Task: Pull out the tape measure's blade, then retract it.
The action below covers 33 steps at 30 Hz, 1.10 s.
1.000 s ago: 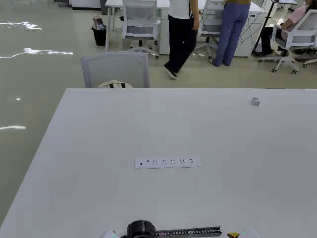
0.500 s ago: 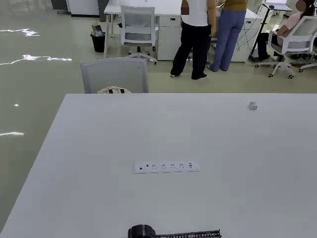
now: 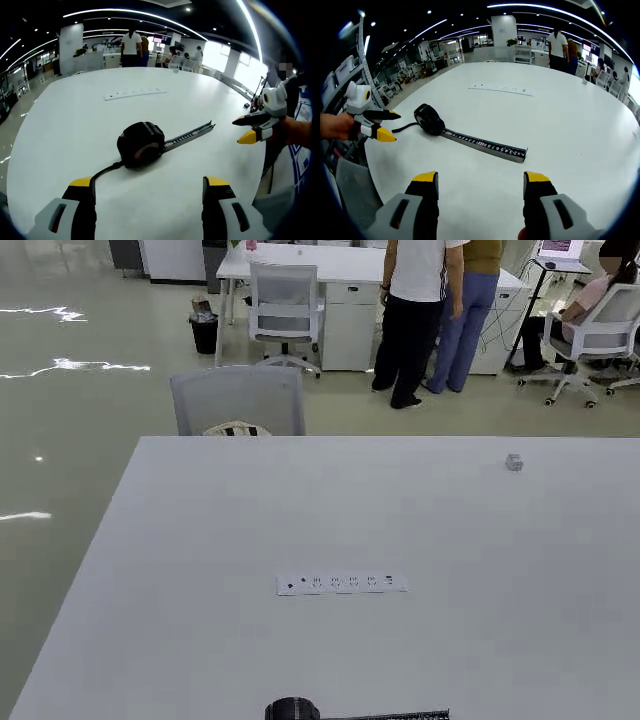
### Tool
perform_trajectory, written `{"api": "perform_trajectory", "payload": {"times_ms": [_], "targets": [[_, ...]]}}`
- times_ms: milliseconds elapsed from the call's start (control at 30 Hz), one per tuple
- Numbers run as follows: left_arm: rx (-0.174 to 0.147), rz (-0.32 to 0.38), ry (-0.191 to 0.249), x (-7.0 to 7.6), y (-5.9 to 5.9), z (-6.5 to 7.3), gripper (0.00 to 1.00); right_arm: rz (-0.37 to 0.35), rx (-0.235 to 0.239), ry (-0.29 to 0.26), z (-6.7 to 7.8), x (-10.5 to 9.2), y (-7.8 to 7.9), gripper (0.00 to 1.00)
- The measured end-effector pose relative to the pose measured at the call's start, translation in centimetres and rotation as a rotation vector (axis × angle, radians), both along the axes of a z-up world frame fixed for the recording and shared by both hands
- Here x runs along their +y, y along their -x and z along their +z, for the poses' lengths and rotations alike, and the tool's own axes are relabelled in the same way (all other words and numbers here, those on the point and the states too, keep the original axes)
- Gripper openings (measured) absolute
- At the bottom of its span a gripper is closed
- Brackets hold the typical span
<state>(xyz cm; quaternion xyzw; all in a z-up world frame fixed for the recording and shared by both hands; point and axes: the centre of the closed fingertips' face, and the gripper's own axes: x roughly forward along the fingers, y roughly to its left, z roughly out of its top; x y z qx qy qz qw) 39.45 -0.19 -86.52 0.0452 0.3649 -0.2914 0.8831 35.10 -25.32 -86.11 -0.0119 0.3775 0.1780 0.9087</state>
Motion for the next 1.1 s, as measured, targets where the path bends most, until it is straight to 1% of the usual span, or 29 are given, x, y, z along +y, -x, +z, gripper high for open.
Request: {"api": "perform_trajectory", "payload": {"times_ms": [67, 200, 267, 433, 600, 767, 867, 1033, 1100], "targets": [[0.001, 0.005, -0.003, 0.1, 0.2, -0.2, 0.86, -0.008, 0.000, -0.005, 0.1, 0.1, 0.2, 0.70], [0.000, 0.027, -0.007, 0.3, 0.5, 0.1, 0.86, -0.038, -0.002, -0.016, 0.2, 0.1, 0.7, 0.71], [-0.009, 0.053, -0.007, 0.5, 0.5, 0.2, 0.86, -0.041, -0.001, -0.015, 0.2, 0.3, 1.0, 0.71], [-0.019, 0.087, -0.014, 1.0, 0.7, 0.5, 0.86, -0.064, 0.000, -0.025, 0.4, 0.7, 1.6, 0.71], [-0.017, 0.104, -0.015, 1.4, 1.0, 0.7, 0.86, -0.079, 0.001, -0.029, 0.6, 1.1, 2.2, 0.72], [-0.008, 0.122, -0.020, 1.6, 2.0, 0.6, 0.87, -0.116, -0.001, -0.018, 0.7, 1.2, 2.7, 0.72], [-0.016, 0.157, -0.006, 1.6, 2.4, 0.8, 0.88, -0.120, 0.000, -0.004, 0.8, 1.4, 3.1, 0.72], [-0.027, 0.160, -0.008, 1.1, 3.5, 0.7, 0.90, -0.130, 0.011, -0.009, 0.6, 1.7, 3.8, 0.75], [-0.021, 0.164, -0.005, 0.8, 4.1, 0.7, 0.91, -0.133, 0.010, -0.015, 0.7, 2.0, 4.1, 0.75]]}}
